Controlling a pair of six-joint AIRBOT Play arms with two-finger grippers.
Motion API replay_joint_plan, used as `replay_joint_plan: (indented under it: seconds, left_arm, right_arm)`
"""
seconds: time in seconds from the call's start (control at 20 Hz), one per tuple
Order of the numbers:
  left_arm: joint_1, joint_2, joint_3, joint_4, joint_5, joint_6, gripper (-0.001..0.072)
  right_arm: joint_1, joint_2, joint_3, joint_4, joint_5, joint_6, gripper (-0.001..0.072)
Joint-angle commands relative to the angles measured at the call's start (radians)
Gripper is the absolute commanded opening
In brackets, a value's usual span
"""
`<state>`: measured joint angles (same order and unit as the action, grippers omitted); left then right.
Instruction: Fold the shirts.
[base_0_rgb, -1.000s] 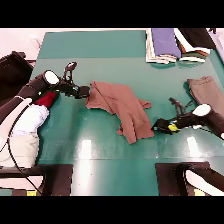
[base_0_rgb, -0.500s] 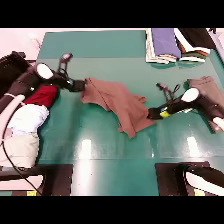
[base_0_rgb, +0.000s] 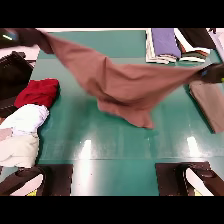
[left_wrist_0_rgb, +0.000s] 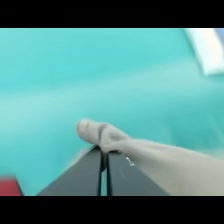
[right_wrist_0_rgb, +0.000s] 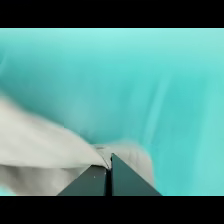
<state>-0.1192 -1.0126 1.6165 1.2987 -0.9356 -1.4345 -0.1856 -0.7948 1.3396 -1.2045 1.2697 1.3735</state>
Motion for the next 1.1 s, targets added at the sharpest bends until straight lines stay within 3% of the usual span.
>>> replay_joint_plan:
  seconds: [0.0, 0.2, 0.45, 0.65, 0.9, 1.05]
  left_arm:
    - [0.005, 0.156, 0.149, 0.029, 0.0, 0.004, 0.0025]
    - [0.005, 0.262, 0.287, 0.029, 0.004, 0.004, 0.0025]
    - [0.005, 0.237, 0.335, 0.03, -0.017, 0.004, 0.0024]
    - [0.005, 0.048, 0.335, 0.029, -0.132, 0.03, 0.0024]
    - [0.005, -0.324, 0.335, 0.018, -0.246, 0.018, 0.0025]
    - [0.005, -0.531, 0.335, 0.018, -0.311, -0.04, 0.0025]
  right_arm:
    - [-0.09, 0.101, 0.205, -0.02, 0.033, -0.006, 0.0017]
    - [-0.172, 0.121, 0.407, -0.027, 0.048, -0.006, 0.0016]
    - [-0.238, -0.018, 0.665, -0.018, 0.123, -0.006, 0.0016]
    - [-0.165, -0.193, 0.717, -0.002, 0.153, -0.006, 0.0016]
    - [-0.01, -0.444, 0.525, -0.051, 0.144, -0.004, 0.0016]
    - [0.057, -0.599, 0.447, -0.133, 0.148, 0.006, 0.0016]
